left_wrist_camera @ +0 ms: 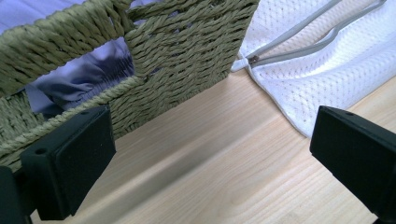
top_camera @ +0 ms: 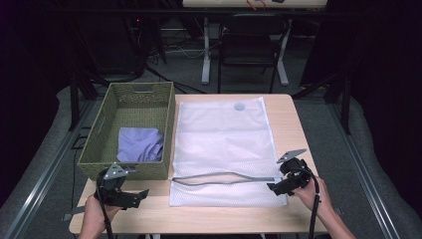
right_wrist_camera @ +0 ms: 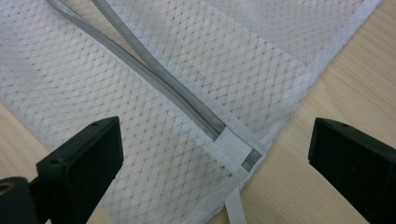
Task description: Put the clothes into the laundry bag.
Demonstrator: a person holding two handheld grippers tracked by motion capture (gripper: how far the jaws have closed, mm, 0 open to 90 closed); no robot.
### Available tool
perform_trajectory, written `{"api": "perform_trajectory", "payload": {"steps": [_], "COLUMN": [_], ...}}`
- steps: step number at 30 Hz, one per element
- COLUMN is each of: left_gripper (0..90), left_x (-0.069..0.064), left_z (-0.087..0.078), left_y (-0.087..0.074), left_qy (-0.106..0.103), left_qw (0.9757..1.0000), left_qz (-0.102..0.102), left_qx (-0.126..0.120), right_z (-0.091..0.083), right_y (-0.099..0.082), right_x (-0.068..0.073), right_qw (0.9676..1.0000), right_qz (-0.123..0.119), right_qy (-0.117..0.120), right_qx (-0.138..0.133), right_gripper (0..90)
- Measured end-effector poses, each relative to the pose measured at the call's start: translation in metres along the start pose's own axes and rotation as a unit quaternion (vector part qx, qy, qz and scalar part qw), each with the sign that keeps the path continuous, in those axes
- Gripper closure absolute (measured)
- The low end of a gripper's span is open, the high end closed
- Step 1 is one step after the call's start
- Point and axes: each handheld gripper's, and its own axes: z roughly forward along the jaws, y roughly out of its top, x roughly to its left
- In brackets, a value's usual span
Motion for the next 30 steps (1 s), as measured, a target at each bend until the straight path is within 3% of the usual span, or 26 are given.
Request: {"api": "perform_trajectory", "payload": {"steps": [15, 20, 30], "left_gripper": [0.1, 0.1, 0.1], "left_x": [0.0, -0.001, -0.001], "left_z": [0.003, 0.004, 0.007], "left_y": [0.002, 0.004, 0.005], "left_qy": [-0.001, -0.007, -0.005], "left_qw": [1.0, 0.9998, 0.9998], "left_qz": [0.006, 0.016, 0.016], "left_qx": [0.005, 0.011, 0.012], "right_z": [0.0, -0.001, 0.003], "right_y": [0.004, 0.009, 0.017], "right_x": [0.007, 0.014, 0.021], "right_qw": [1.0, 0.9998, 0.9991], "right_qz": [-0.002, -0.012, -0.025], "right_qy": [0.003, 0.013, 0.031], "right_qx": [-0.005, -0.004, -0.017], "right_gripper": [3.9, 5.7, 6.4]}}
